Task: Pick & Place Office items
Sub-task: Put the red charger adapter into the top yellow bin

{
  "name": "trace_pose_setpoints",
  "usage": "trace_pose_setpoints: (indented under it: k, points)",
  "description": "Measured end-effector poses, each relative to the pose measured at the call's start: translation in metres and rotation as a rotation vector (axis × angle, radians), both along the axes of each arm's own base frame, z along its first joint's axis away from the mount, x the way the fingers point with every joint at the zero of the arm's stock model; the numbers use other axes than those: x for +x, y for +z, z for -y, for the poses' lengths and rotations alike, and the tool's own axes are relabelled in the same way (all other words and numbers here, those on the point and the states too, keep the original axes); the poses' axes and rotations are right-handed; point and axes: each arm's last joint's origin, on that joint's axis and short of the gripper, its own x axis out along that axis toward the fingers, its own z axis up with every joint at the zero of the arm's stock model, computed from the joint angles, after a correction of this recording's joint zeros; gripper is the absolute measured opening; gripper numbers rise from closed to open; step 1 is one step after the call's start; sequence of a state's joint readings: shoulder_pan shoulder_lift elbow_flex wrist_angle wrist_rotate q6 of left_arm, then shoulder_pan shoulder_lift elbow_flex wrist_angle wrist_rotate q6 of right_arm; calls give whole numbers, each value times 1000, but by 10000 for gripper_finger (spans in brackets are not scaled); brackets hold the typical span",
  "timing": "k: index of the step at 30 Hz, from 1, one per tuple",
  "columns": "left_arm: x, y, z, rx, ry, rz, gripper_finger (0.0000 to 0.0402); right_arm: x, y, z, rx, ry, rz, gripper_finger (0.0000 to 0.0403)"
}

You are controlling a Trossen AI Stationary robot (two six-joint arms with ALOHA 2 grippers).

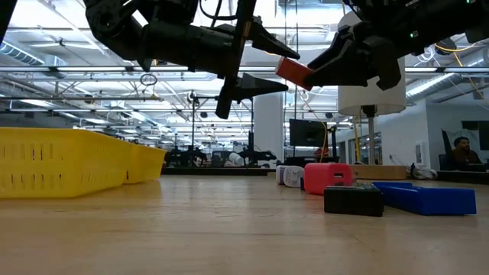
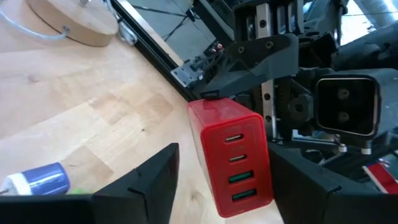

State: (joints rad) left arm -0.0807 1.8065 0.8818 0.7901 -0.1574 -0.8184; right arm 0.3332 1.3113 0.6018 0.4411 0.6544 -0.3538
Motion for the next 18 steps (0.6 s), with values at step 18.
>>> trace_pose_setpoints:
  k: [18]
  points:
    - [0, 2, -2, 222, 13, -1, 148, 0, 0, 0, 12, -10, 3, 228]
